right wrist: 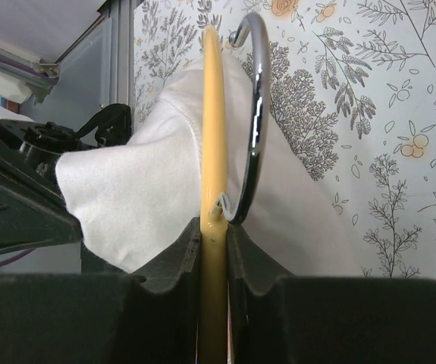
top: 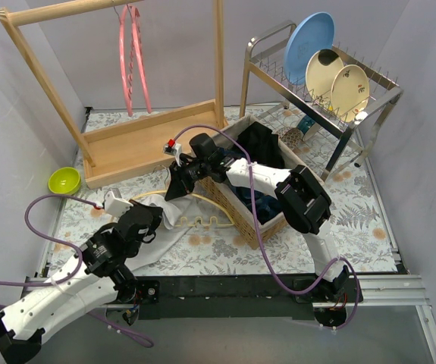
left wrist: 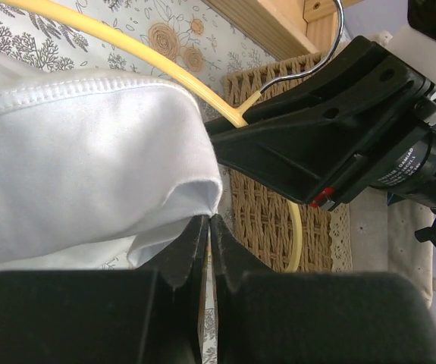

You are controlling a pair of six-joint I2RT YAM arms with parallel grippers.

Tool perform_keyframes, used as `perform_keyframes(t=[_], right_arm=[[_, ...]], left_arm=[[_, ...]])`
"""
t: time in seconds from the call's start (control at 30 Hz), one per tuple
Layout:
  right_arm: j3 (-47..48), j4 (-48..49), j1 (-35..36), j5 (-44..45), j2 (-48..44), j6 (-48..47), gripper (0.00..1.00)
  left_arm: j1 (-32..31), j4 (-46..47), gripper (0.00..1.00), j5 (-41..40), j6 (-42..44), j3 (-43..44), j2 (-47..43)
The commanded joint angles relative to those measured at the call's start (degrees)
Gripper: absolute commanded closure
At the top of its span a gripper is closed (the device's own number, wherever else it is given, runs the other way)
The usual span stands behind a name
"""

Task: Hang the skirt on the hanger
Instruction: Place skirt on hanger

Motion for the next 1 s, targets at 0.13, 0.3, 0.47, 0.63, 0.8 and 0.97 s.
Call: perform_keyframes(t=[0.13,0.3,0.47,0.63,0.8,0.97], right_arm=[[1.1,-0.9,-1.4,-1.5,-2.5,-3.8,0.99],[2.0,-2.0,-2.0,-2.3,-4.2,-6.9,0.99],[1.9,-2.0,-1.8,-3.6,-7.3,-7.1,0.99],[0.8,-2.0,-1.6,-4.5,-11.8,-6.8,0.99],[-1.1,-4.8,-1.4,-2.9,-16.2,-7.2,0.99],[-2.3,-6.9,-1.2,0.6,-20.6,-8.5,0.99]], left_arm=[[-0.2,0.3,1.0,4.5,-15.9,6.0,-4.0],[-0.3,-5.6,1.0,10.0,-9.9,11.1,-7.5],[-0.2,-12.9,1.0,14.2,-8.0,13.5,-9.8],[-0.2,-13.1,1.0,16.7,-6.8,10.8,-9.4],[-0.2,-12.4,1.0,19.6,-5.1,10.5,-8.4],[-0.2,-14.4,1.0,20.6,-3.7,12.3,-11.1]])
